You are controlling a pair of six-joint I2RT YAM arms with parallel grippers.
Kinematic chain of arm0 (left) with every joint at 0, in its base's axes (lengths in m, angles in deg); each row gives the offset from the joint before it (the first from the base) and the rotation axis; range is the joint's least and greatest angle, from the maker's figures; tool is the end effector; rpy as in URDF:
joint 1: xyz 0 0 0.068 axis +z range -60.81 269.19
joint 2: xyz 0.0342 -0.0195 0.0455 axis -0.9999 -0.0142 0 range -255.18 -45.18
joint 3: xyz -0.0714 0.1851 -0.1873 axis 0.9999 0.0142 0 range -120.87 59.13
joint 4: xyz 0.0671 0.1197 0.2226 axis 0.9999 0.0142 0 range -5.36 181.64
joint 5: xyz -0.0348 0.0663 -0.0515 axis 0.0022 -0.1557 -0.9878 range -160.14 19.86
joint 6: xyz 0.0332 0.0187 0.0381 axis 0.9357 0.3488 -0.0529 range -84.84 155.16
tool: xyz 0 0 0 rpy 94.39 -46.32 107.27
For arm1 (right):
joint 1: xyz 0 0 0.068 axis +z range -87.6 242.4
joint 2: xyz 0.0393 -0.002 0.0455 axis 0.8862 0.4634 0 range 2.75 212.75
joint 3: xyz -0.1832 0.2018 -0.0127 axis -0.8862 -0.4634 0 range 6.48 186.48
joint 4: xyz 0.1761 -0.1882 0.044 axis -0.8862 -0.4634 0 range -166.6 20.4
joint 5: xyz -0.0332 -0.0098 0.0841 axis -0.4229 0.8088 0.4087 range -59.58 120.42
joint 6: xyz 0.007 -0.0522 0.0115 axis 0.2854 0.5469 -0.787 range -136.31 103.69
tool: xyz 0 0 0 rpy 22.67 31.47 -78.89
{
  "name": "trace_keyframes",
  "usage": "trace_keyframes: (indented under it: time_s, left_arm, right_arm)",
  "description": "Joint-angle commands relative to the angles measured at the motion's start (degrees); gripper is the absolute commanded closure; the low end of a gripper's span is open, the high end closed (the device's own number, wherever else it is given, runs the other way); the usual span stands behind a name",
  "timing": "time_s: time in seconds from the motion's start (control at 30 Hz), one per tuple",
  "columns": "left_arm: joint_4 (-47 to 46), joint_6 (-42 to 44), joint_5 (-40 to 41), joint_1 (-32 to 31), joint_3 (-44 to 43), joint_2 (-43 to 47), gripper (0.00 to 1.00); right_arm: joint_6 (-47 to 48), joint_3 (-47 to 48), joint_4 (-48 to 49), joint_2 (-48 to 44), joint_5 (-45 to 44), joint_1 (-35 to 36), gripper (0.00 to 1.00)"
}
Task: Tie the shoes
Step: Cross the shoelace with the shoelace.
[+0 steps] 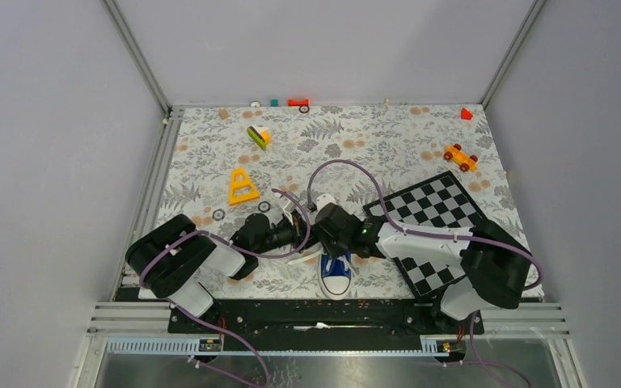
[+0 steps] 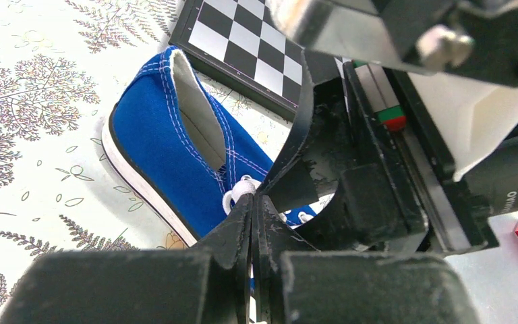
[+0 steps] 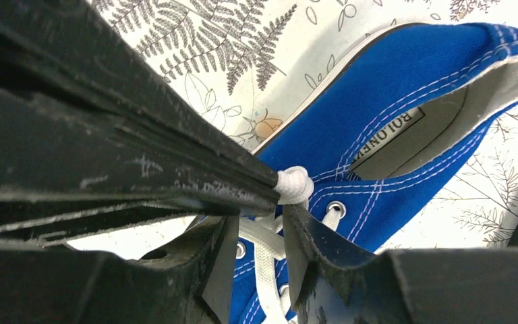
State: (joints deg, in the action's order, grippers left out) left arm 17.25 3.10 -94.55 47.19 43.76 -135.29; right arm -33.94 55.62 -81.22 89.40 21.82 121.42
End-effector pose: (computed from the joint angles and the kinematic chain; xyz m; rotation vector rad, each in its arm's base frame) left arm 0.1748 -0.1770 0.1433 0.5080 1.8028 -1.2921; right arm 0.1625 0.2604 0.1930 -0.8050 2.3255 0.4234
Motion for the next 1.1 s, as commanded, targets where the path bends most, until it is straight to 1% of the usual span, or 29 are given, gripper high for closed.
trace_keyframes:
  time_s: [0.0,0.03,0.1,0.2,0.23,0.27,0.6,1.07]
  left_arm:
    - [-4.47,-0.20,-1.13,0.41,-0.18,-0.17,1.00]
    - [-4.58,-0.20,-1.12,0.35,-0.14,-0.29,1.00]
    - [-4.67,-0.18,-1.17,0.39,-0.09,-0.30,1.00]
    - [-4.68,-0.19,-1.15,0.43,0.08,-0.26,1.00]
    - [-4.75,-0.12,-1.20,0.43,0.16,-0.25,1.00]
    - [-4.72,-0.07,-1.18,0.49,0.25,-0.25,1.00]
    - [-5.29,-0.12,-1.28,0.95,0.42,-0.66,1.00]
    - [-5.30,-0.28,-1.59,1.74,0.96,-0.34,1.00]
  right_arm:
    - [-0.60,3.01,-3.11,2.35,-9.05,0.77,0.62]
    - [-0.76,3.20,-3.16,2.72,-9.61,0.96,0.62]
    - [-0.83,3.16,-2.66,2.82,-10.16,1.16,0.68]
    - [-0.90,2.67,-1.70,2.21,-10.18,1.31,0.84]
    - [-0.90,2.46,-1.47,1.68,-10.02,1.35,0.89]
    - [-0.92,2.25,-1.40,1.06,-9.89,1.36,0.91]
    - [-1.13,0.15,-2.49,-6.47,-8.18,1.36,0.99]
    - [-2.22,-1.41,-3.78,-9.35,-7.30,1.36,1.00]
